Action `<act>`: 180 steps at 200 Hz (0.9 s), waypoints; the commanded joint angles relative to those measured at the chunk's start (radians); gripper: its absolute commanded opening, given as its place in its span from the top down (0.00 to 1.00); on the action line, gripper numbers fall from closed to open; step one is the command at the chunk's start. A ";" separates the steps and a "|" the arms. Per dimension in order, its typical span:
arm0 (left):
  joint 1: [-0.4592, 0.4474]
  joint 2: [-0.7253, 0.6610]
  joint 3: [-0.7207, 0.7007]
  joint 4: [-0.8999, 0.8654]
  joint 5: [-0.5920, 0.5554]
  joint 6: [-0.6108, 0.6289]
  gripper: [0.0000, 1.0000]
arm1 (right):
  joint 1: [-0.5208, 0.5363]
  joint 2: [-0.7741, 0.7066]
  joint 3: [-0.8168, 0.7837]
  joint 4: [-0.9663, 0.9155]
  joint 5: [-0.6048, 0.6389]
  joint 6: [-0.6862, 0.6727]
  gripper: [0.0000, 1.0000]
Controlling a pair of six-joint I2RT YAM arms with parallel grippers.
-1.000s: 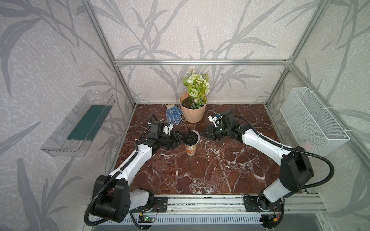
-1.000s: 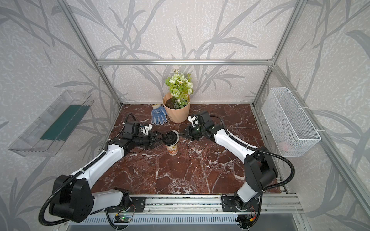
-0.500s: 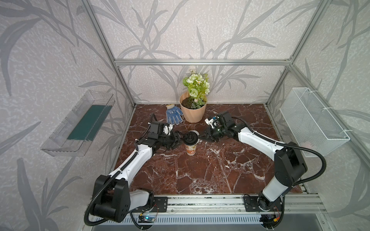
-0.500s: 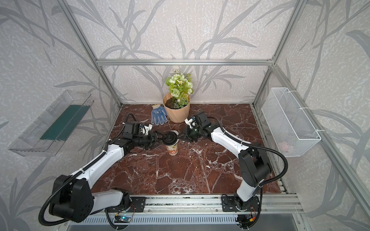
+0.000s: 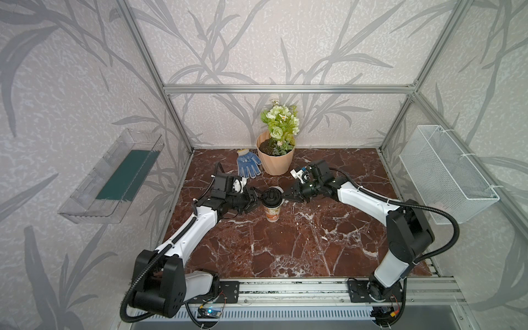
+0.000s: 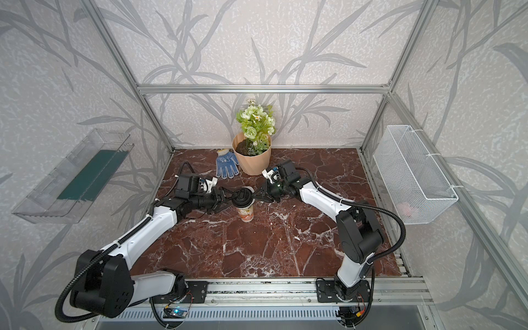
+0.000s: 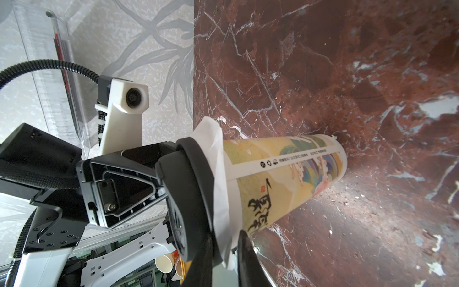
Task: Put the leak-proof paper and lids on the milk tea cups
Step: Secure the cup lid on the cup.
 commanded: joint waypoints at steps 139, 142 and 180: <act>-0.004 0.049 -0.064 -0.183 -0.098 0.021 0.41 | 0.080 -0.113 -0.076 -0.059 0.071 0.036 0.67; -0.004 0.048 -0.065 -0.183 -0.097 0.022 0.41 | 0.083 -0.115 -0.082 -0.053 0.073 0.040 0.67; -0.004 0.052 -0.062 -0.184 -0.098 0.023 0.41 | 0.106 -0.128 -0.129 0.031 0.084 0.103 0.66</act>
